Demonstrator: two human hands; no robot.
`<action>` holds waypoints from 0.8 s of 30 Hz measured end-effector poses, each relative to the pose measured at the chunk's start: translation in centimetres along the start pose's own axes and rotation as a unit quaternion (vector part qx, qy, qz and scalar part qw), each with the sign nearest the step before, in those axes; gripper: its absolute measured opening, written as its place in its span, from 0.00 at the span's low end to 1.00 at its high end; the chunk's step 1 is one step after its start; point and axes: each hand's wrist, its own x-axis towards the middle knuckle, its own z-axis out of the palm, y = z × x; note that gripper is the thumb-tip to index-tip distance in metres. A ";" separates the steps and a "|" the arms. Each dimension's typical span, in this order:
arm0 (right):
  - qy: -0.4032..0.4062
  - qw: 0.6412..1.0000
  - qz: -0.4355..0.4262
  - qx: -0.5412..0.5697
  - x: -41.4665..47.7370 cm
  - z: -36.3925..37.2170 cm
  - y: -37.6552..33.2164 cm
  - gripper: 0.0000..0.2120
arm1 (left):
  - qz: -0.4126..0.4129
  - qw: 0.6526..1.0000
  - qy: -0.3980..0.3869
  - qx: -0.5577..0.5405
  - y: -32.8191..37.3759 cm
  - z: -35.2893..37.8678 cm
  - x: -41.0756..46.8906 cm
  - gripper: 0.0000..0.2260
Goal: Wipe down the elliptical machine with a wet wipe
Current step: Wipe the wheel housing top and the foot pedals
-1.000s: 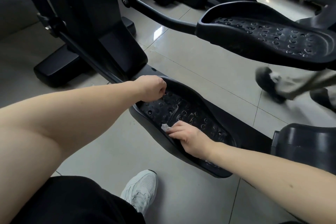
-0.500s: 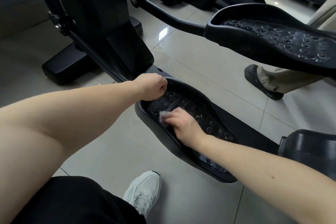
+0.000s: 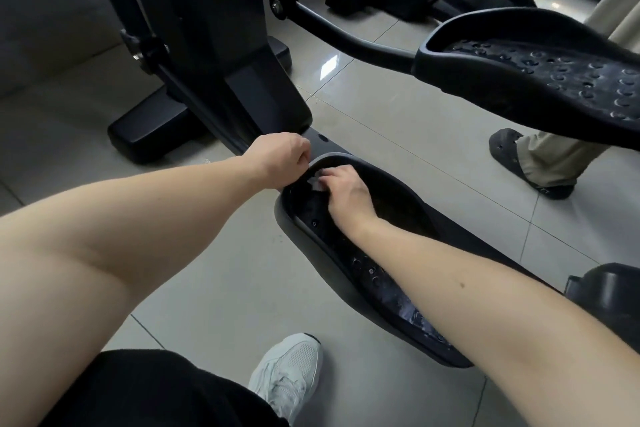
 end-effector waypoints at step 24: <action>-0.102 0.907 -0.110 -0.394 -2.6 -2.9 4.7 0.20 | 0.042 0.999 0.022 -0.020 3.7 0.1 1.6 0.09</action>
